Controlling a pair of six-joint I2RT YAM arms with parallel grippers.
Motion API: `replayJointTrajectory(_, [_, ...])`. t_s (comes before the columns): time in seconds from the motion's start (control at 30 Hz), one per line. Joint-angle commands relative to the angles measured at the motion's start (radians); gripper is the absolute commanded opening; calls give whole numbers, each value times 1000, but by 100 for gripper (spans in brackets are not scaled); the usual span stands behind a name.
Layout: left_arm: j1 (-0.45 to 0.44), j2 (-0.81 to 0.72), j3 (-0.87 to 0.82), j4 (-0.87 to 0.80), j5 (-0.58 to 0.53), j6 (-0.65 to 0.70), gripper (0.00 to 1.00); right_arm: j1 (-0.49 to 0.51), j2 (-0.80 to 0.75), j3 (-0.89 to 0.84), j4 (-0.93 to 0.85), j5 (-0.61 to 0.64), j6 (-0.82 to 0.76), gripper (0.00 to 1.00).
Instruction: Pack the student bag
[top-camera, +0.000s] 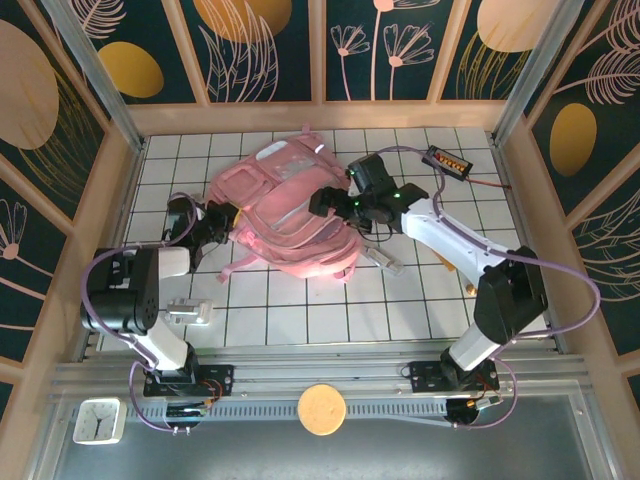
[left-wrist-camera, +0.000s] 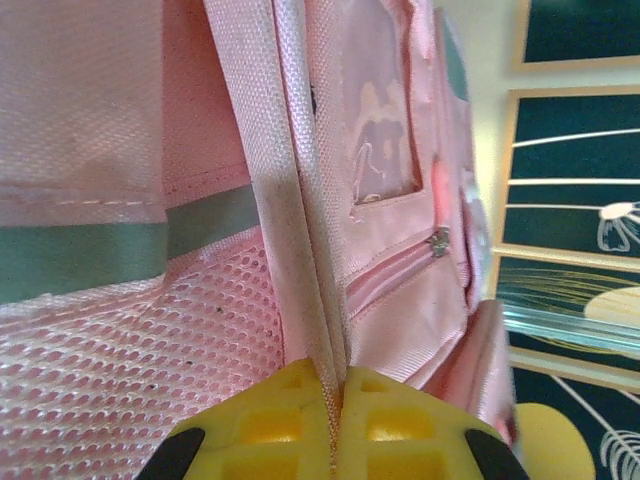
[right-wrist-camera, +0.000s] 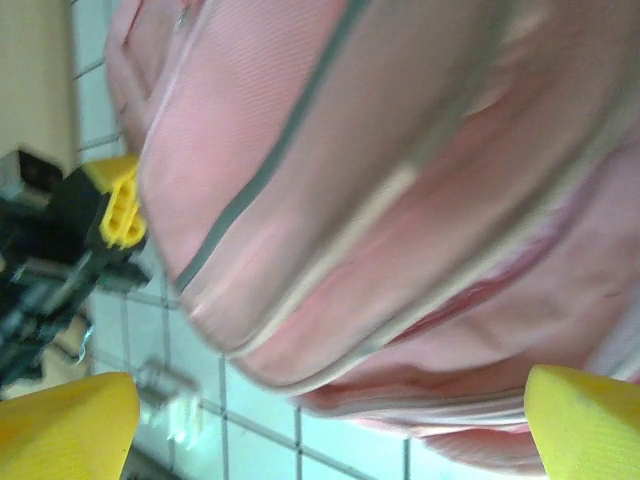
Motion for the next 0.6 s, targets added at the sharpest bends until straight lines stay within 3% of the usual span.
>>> replayJointTrajectory(0.0, [-4, -83, -1, 99, -38, -69, 0, 107, 82, 33, -40, -239, -86, 99])
replayJointTrajectory(0.13, [-15, -106, -18, 102, -42, -88, 0, 196, 190, 29, -69, -337, -172, 99])
replayJointTrajectory(0.27, [-31, -161, -87, 123, -74, -129, 0, 204, 293, -6, -43, -298, -189, 99])
replayJointTrajectory(0.57, [-72, -282, -180, 74, -118, -150, 0, -32, 302, -75, 77, -87, -89, 99])
